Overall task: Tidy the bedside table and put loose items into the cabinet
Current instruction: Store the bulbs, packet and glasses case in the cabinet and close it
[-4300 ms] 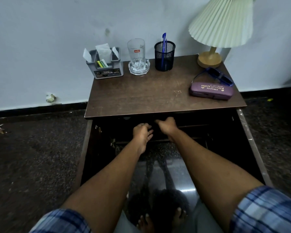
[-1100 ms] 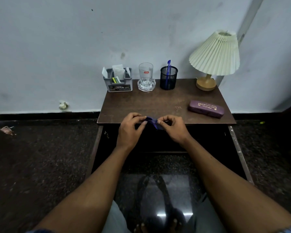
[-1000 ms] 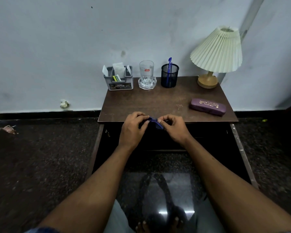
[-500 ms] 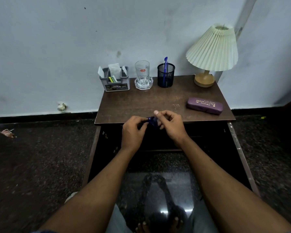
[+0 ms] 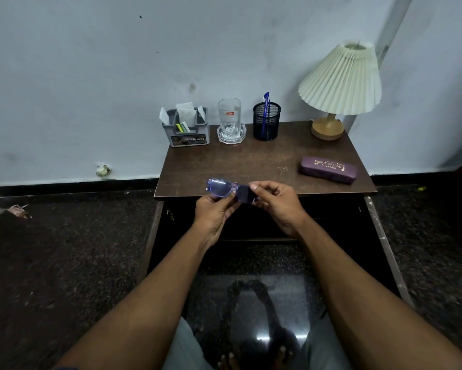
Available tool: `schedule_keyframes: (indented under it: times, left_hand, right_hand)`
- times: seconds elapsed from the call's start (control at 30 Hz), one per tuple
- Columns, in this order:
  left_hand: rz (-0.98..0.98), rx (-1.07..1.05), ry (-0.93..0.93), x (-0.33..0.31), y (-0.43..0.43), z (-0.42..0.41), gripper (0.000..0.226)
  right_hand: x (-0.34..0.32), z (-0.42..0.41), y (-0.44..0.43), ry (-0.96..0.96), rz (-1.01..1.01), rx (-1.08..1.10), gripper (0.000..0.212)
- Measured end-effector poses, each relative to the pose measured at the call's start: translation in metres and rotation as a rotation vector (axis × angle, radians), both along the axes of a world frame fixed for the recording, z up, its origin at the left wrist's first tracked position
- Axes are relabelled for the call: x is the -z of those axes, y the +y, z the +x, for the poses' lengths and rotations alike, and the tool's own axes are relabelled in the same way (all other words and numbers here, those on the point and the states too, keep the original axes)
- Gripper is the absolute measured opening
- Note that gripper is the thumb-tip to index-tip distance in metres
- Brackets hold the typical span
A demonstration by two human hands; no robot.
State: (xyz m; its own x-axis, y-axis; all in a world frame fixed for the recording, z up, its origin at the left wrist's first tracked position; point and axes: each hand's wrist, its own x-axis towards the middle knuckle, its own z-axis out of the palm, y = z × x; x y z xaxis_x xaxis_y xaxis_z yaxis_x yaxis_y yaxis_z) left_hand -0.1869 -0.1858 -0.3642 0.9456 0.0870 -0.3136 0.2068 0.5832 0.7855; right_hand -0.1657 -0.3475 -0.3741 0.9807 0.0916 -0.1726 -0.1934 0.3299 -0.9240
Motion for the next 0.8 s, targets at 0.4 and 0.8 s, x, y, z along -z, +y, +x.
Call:
schedule_keyframes:
  times: [0.4,0.8]
  left_hand:
    - [0.275,-0.042,-0.014,0.0,0.024,0.02,0.02]
    - [1.041,-0.043,-0.035,0.023,0.014,0.069,0.021]
  right_hand:
    - [0.005,0.014,-0.02,-0.072,-0.18,0.13,0.013]
    - [0.023,0.053,-0.021,-0.084,-0.566,0.301,0.016]
